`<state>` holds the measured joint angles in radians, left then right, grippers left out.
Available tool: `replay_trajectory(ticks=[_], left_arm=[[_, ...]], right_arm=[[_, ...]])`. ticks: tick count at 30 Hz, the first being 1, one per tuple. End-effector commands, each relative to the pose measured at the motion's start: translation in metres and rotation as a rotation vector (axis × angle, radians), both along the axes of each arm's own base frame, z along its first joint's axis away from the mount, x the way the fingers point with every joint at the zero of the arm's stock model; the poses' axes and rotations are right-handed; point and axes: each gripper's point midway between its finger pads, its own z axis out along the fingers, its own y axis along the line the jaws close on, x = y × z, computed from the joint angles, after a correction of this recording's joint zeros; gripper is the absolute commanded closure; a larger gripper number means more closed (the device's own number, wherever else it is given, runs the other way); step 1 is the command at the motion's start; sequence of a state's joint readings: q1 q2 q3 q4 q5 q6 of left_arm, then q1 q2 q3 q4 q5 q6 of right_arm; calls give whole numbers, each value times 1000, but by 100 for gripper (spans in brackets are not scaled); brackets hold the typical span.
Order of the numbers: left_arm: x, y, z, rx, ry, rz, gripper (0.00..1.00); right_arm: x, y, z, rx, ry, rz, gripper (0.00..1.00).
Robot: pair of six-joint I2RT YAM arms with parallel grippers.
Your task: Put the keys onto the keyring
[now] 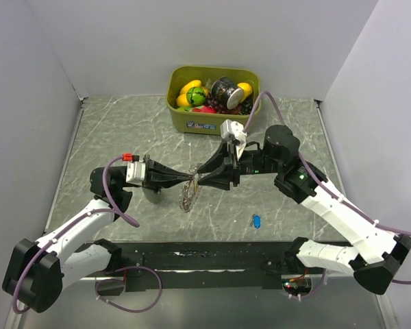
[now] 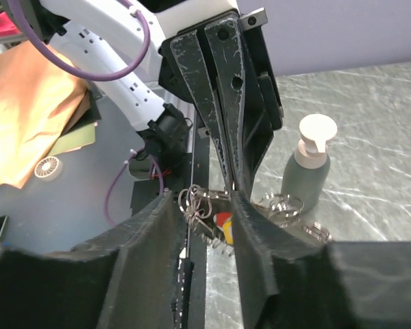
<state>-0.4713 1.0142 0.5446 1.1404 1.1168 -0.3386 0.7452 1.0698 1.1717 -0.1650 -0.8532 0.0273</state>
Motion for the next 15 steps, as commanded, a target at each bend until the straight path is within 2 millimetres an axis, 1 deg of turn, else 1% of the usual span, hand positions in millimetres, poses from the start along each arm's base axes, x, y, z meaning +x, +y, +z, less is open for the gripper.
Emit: replay_trajectory(ticks=[1, 2, 3, 6, 10, 15], left_arm=[[-11, 1, 31, -56, -121, -24, 99], [-11, 1, 32, -59, -126, -22, 99], [-10, 1, 32, -60, -124, -21, 99], [-9, 1, 34, -67, -129, -16, 99], [-11, 0, 35, -72, -129, -27, 99], [-10, 0, 36, -75, -126, -27, 99]], right_arm=[[-7, 2, 26, 58, -53, 55, 57], [-5, 3, 23, 52, -43, 53, 58], [-4, 4, 20, 48, -37, 52, 62], [2, 7, 10, 27, -11, 29, 65], [13, 9, -6, 3, 14, -16, 65], [17, 10, -12, -4, 19, -35, 64]])
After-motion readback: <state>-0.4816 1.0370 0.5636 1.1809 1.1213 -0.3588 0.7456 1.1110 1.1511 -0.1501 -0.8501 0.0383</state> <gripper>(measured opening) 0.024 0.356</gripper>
